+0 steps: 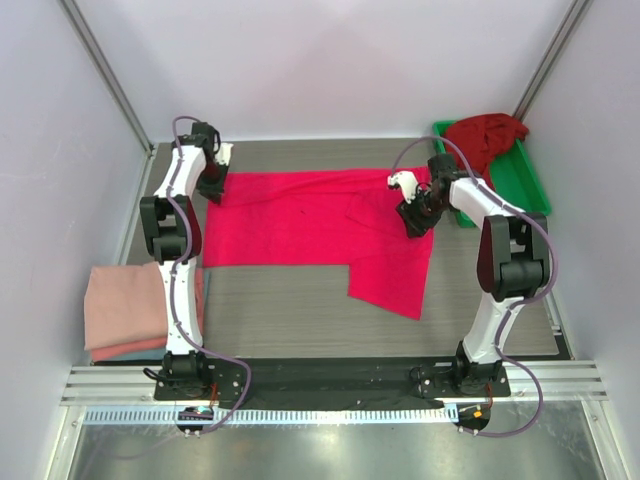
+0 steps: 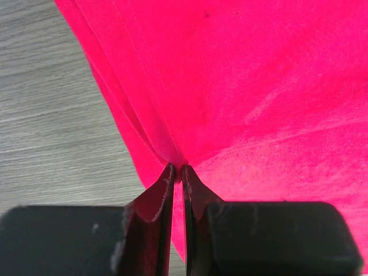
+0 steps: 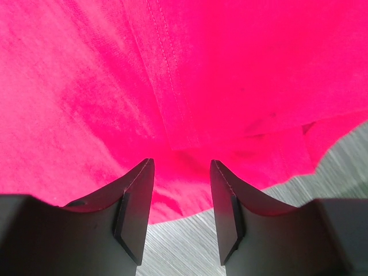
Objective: Fold and stack the t-shirts
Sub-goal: Fold the tshirt
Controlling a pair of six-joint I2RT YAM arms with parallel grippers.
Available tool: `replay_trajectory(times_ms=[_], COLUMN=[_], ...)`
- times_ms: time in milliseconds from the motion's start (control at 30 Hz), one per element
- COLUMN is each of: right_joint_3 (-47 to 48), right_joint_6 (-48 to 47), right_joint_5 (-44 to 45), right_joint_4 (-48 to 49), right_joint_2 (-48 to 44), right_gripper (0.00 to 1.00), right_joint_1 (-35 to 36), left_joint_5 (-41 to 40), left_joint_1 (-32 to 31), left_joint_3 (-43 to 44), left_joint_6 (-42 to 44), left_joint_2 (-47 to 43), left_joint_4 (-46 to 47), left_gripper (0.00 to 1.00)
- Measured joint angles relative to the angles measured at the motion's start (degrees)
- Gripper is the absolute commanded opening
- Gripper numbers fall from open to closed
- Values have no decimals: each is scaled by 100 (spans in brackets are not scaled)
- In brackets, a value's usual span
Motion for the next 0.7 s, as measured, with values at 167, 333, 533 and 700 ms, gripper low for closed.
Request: replay_trajectory(times_ms=[167,333,533,700], right_joint_3=[17,72,160,208], right_joint_6=[-2,-7,-2,22], right_joint_5=[4,20,20,46], right_joint_4=[-7,-24,-9,2], right_joint_2=[321,503,551,625], right_gripper=[50,48,42,31], right_joint_1=[0,0,15,68], left_joint_5=[-7,-22,-59,-63], left_joint_1=[0,0,0,0], left_joint_3=[-2,-17,-33,-33], left_joint_6=[0,0,0,0], left_joint_2=[0,0,0,0], left_joint_4=[2,4,0,2], left_gripper=[10,10,10,10])
